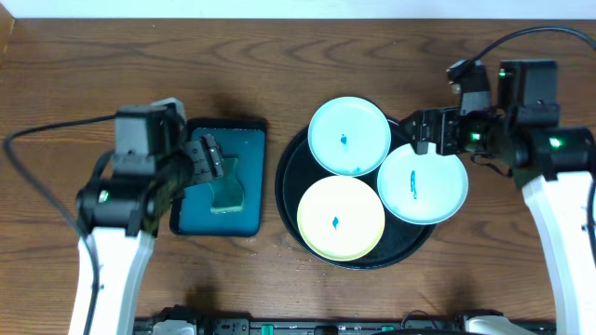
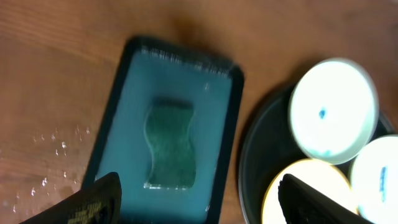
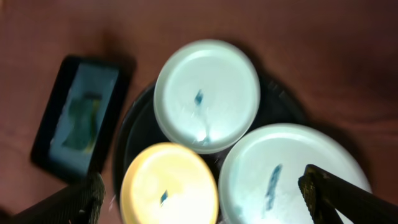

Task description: Clean dirty plates on tray and stack at the side

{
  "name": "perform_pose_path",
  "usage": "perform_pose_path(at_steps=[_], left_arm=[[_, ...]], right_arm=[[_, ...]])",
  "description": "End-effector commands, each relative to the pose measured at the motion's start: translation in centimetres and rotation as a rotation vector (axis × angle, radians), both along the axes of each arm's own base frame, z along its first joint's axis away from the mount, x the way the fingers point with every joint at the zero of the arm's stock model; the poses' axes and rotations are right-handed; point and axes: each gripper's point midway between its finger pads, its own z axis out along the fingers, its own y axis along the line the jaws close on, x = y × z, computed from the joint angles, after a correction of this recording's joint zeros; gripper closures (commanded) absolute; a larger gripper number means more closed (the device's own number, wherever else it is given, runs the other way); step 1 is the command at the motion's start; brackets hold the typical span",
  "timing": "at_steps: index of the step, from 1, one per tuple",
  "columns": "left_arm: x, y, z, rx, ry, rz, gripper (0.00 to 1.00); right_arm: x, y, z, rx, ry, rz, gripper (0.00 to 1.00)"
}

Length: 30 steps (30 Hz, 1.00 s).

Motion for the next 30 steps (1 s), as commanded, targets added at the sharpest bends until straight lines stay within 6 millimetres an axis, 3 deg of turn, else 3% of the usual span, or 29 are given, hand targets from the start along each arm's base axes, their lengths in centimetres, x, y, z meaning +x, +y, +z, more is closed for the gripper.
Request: perform_pose_path(at_steps=[1,7,14,15,16,18,21,25,26,27,28,30], left_arm=[[-0.1,0.0,-3.8,-0.008,0.171,0.019,0.26],[-1.3,0.6,-13.6,0.007,0.526,0.148,0.4],[-0.4,-0.6,-20.5,-0.041,0.681,0.13,0.5],[-0.4,-0.7,-21.2,-0.045,0.697,0.129,0.54],[-0.5,-0.7,-22.2,-0.043,0.72,0.13,0.65],[-0.8,-0.7,-22.9,-0.041,0.743,0.133,0.92],[-0.8,-0.7,-22.8,-0.04,0.743,0.133,0.92],[-0.2,-0.7,-21.1,-0.042,0.723,0.132,0.93],[0.0,-0.7,-20.4,-0.043,0.714,0.131,0.9],[0.3,-0.7,-19.7,-0.045,0.701,0.13,0.77],[0.5,-0.7,-18.9,-0.046,0.684,0.126,0.71],[1.0,-0.8,-17.8,-0.05,0.647,0.124,0.62]], right_arm=[[-0.3,1.1,0.1,0.069,0.038,0.036,0.01],[-1.4,2.3,-0.3,0.058,0.068,0.081,0.15],[-1.8,3.2,-0.4,0.053,0.075,0.106,0.18],[-1.8,3.1,-0.4,0.054,0.075,0.106,0.18],[-1.8,3.1,-0.4,0.054,0.075,0.106,0.18],[-1.8,3.2,-0.4,0.054,0.076,0.106,0.19],[-2.0,3.1,-0.5,0.053,0.083,0.106,0.2],[-2.1,3.1,-0.6,0.052,0.092,0.105,0.21],[-2.2,3.1,-0.7,0.052,0.095,0.105,0.21],[-2.2,3.1,-0.7,0.051,0.097,0.105,0.21],[-2.2,3.1,-0.7,0.048,0.099,0.103,0.21],[-2.4,3.1,-0.8,0.047,0.106,0.104,0.21]])
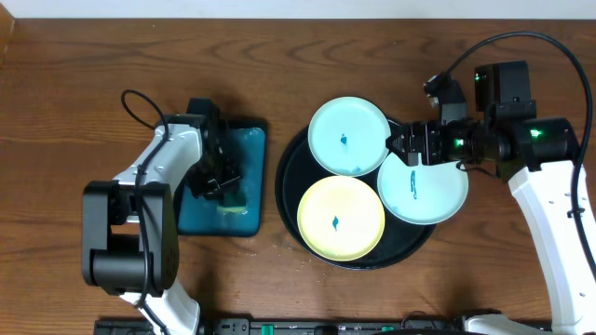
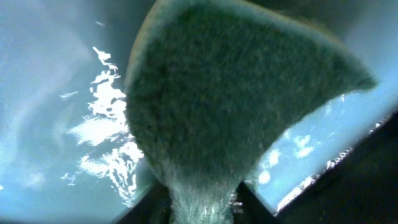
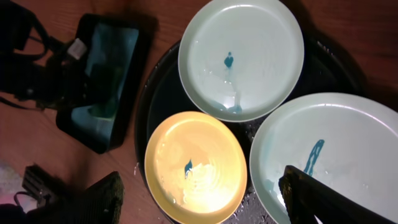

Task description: Clean dirty plates on tray and stack at the side

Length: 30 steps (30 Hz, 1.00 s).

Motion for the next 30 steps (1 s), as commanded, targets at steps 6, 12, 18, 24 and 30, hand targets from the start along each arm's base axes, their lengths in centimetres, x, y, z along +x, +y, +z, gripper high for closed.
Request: perform_pose_path(at_steps=[6,12,18,24,30], left_arm=[[2.5,0.9,2.6,0.049,-0.143,0.0,0.53],[1.1,2.1,-1.3,0.121,-0.076,-0.004,0.53],[0.2,1.6,-3.4,0.089,-0.032,0.003,0.92],[0.6,1.6,-1.5,0.089,-0.03,0.004,0.93],[1.3,1.4,3.5,0.078,-0.069,0.0,0.92]], right_arm=[[-0.9,0.7,0.4,-0.017,0.006,0.027,0.21],[-2.0,1.0,-0.3,-0.053,0.045,0.045,0.21],[-2.9,1.9,-0.9,-0.079,0.068,0.076,0.25],[-4.0,0.7,-4.8,-0.234,0.168,-0.051,0.36],[-6.5,0.3,-10.1,-0.262,0.299,-0.067,0.48]])
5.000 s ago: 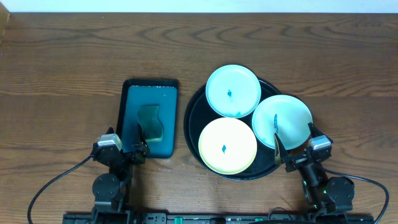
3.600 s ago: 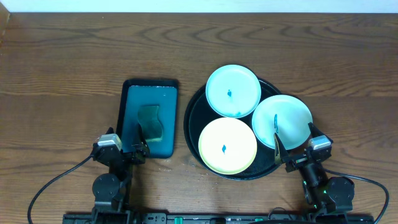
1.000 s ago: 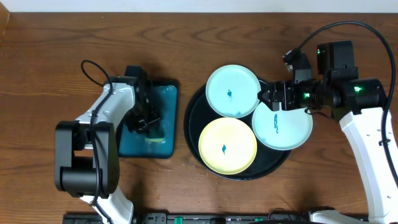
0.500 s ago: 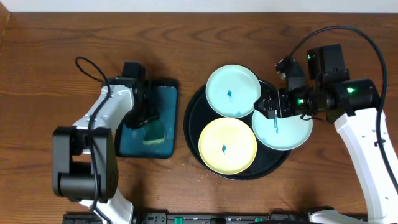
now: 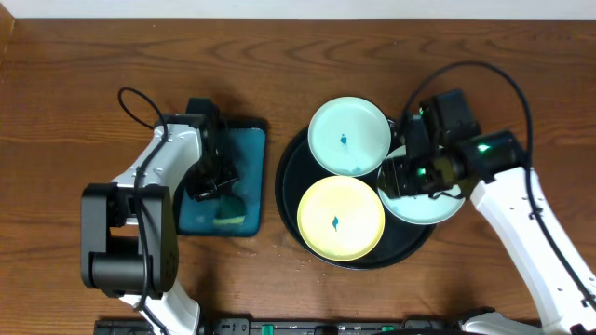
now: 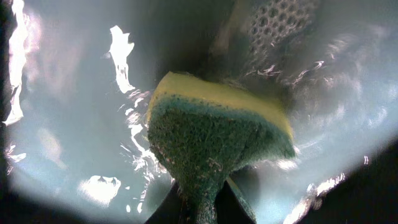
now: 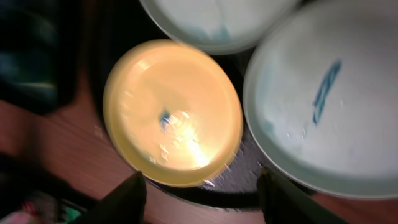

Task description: Clean dirty plates on tray and stack at the side

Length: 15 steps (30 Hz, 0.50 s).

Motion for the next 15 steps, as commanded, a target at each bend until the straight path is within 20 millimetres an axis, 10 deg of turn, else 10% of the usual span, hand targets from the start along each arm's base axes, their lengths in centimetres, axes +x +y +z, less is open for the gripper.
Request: perform_pose_path(at_steps=[1,15], left_arm=[[1.9,-0.1,4.1,-0.011,-0.101,-0.008,0.92],[0.0,-5.3,14.3,-0.21,-0.363,-0.124,0.93]], right_arm=[[-1.7,-0.7,-3.3,-0.041,0.085,-0.051,0.48],[-4.0,-0.4,-12.6,-0.084,0.168,0.0,0.66]])
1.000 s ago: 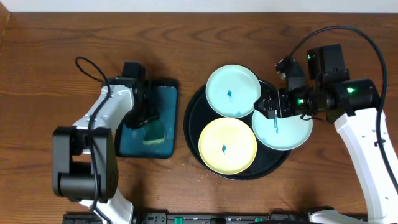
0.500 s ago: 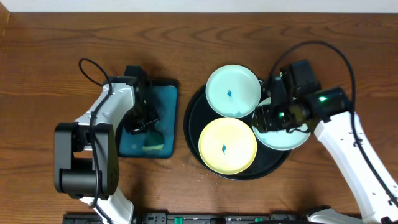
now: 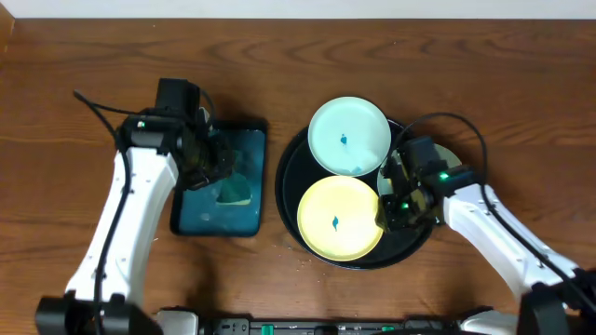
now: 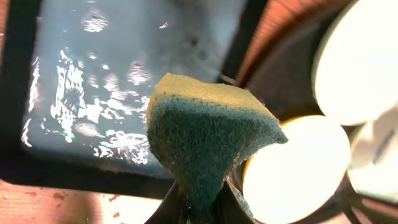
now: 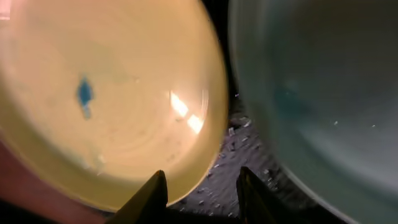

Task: Clean dirty plates on tray and stack at the side
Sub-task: 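Carry the sponge with the left gripper onto the yellow plate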

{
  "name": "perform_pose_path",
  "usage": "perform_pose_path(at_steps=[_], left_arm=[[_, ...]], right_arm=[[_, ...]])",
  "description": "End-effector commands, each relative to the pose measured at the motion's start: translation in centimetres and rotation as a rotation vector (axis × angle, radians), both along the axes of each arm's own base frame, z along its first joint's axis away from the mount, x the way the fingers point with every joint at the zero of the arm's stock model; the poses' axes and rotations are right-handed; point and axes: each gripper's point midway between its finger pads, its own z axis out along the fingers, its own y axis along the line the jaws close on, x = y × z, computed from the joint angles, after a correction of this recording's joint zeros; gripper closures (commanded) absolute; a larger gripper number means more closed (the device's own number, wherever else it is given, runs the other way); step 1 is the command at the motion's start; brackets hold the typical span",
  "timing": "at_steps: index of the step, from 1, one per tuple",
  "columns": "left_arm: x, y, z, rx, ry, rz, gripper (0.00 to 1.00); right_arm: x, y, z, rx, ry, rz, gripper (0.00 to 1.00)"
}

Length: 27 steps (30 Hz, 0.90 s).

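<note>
My left gripper [image 4: 202, 200] is shut on a green-and-yellow sponge [image 4: 205, 130], held just above the blue water tray [image 3: 200, 209] toward its right side; in the overhead view the sponge [image 3: 233, 191] hangs there too. The round black tray [image 3: 291, 177] carries a pale blue plate [image 3: 348, 137], a yellow plate [image 3: 340, 219] and a third pale plate [image 5: 323, 93], each with a blue smear. My right gripper [image 5: 202, 186] is open and low over the tray. One finger is over the yellow plate's [image 5: 106, 93] right rim, the other over the bare tray beside it.
The blue water tray [image 4: 118, 74] holds shallow water and lies left of the round tray on a brown wooden table [image 3: 74, 74]. My right arm [image 3: 484, 219] covers most of the third plate from above. Cables trail behind both arms.
The sponge has come up out of the water and nearer the round tray, still in my left gripper. My right gripper is lower, at the yellow plate's right rim.
Both grippers began open, the left above the sponge lying in the water tray, the right over the plates. Then the left was down in the tray, shut on the sponge. It now holds the sponge clear of the water, and the right is low beside the yellow plate.
</note>
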Motion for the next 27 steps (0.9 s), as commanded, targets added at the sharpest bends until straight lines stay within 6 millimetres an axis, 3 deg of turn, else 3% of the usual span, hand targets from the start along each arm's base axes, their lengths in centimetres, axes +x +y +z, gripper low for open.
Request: perform_pose_path(at_steps=[1,5,10,17,27], left_arm=[[-0.6,-2.3,1.3,-0.03,-0.035,-0.085,0.93],[-1.1,-4.0,1.1,-0.03,-0.026,-0.139,0.93],[-1.6,-6.8,0.8,-0.04,-0.018,-0.187,0.93],[-1.1,-10.5,-1.7,-0.012,-0.014,-0.168,0.92],[-2.0,-17.8,-9.4,0.0,0.085,-0.214,0.93]], right_arm=[[-0.2,0.0,-1.7,-0.041,0.027,-0.009,0.67],[0.7,0.1,-3.1,-0.056,0.028,-0.045,0.74],[2.7,0.7,-4.1,-0.045,-0.019,-0.09,0.99],[5.0,-0.1,-4.0,-0.083,-0.099,-0.215,0.99],[5.6,-0.8,-4.0,-0.118,-0.122,-0.272,0.99]])
